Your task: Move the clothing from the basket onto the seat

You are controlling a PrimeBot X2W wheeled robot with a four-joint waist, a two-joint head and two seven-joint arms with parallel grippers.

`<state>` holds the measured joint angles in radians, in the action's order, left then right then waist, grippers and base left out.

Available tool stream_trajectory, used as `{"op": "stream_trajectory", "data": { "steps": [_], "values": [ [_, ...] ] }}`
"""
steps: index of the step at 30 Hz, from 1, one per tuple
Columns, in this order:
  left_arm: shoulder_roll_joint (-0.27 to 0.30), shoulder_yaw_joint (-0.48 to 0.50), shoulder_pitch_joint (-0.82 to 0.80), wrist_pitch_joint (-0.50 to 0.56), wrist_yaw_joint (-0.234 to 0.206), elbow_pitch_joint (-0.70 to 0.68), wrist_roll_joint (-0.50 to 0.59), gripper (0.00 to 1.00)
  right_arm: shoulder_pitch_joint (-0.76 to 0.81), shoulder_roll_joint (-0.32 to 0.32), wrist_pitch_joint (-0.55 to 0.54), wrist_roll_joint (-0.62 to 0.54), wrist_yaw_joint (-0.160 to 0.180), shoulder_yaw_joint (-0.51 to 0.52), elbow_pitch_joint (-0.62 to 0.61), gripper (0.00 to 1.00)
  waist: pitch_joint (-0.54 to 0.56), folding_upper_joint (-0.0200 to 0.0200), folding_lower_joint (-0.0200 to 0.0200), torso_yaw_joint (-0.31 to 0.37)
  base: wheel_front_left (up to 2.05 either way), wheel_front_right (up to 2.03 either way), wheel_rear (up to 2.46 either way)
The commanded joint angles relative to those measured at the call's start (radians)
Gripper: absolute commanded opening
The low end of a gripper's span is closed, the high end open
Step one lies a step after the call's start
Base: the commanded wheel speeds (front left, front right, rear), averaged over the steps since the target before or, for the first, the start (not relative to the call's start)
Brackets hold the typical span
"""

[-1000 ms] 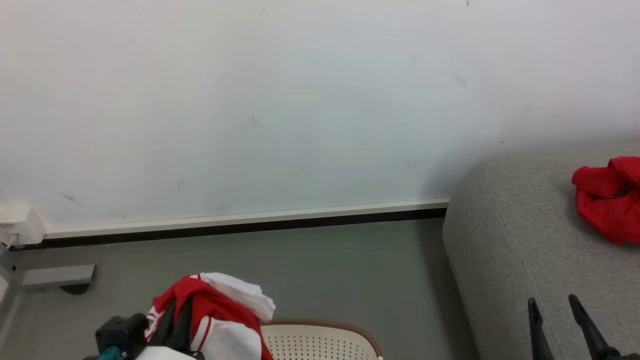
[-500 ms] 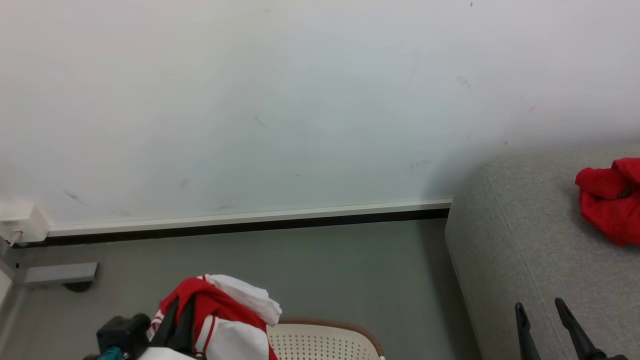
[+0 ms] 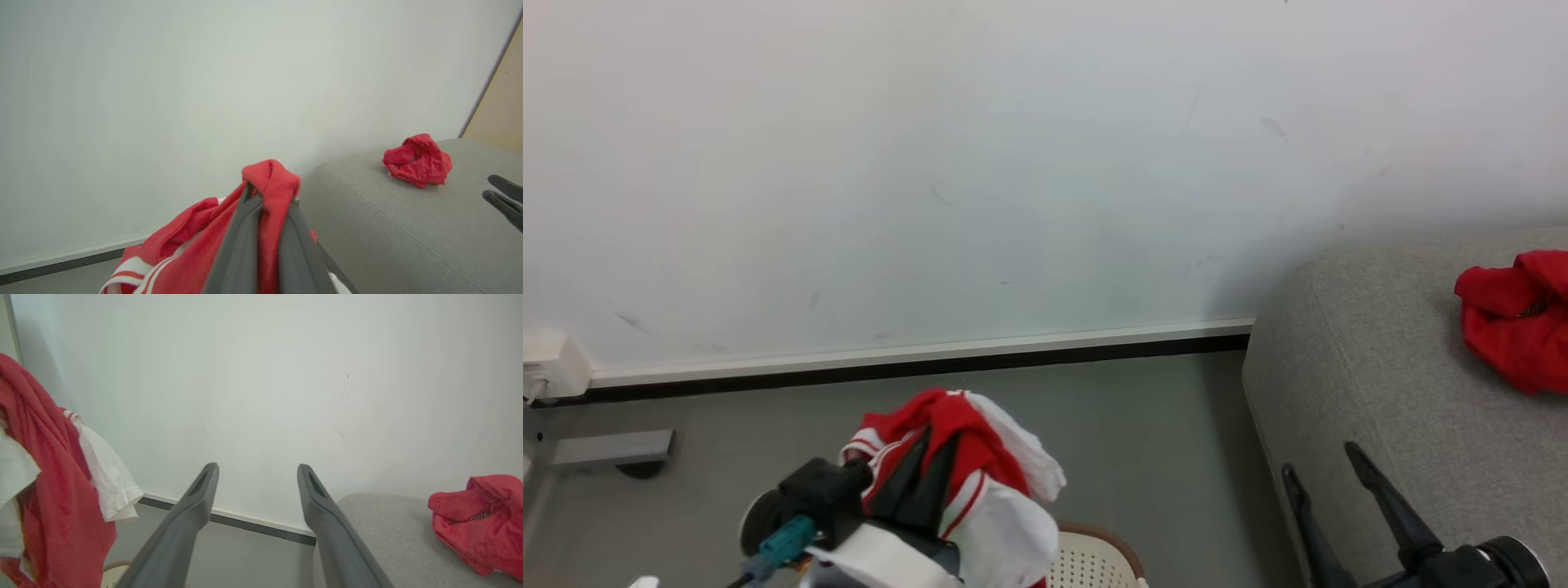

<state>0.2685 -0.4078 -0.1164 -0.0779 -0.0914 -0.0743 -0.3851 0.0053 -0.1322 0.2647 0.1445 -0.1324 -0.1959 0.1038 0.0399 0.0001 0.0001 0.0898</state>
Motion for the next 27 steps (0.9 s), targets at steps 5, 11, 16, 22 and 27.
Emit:
{"op": "stream_trajectory", "data": {
  "steps": [5,11,16,22,27],
  "values": [
    [-0.041,-0.087,-0.084,0.023,0.055,0.018,0.028,0.00,-0.035,-0.037,-0.001,0.024,0.003,-0.113,-0.030,1.00,-0.003,-0.0001,-0.0001,0.019,0.00,0.00,0.00],
    [-0.113,-0.195,-0.155,0.027,0.115,0.068,0.046,0.00,-0.075,-0.071,-0.006,0.075,0.003,-0.258,-0.039,1.00,-0.009,-0.0001,-0.0001,0.049,0.00,0.00,0.00],
    [-0.161,-0.288,-0.192,0.023,0.162,0.109,0.053,0.00,-0.110,-0.086,-0.011,0.109,0.003,-0.343,-0.023,1.00,-0.013,-0.0001,-0.0001,0.076,0.00,0.00,0.00],
    [-0.192,-0.397,-0.231,0.008,0.202,0.131,0.023,0.00,-0.135,-0.103,-0.009,0.130,0.003,-0.384,0.006,1.00,-0.016,-0.0001,-0.0001,0.103,0.00,0.00,0.00],
    [-0.197,-0.427,-0.249,-0.007,0.210,0.155,0.013,0.00,-0.137,-0.110,-0.010,0.151,0.003,-0.395,0.028,0.46,-0.018,-0.0001,-0.0001,0.119,0.00,0.00,0.00]
  ]
}}
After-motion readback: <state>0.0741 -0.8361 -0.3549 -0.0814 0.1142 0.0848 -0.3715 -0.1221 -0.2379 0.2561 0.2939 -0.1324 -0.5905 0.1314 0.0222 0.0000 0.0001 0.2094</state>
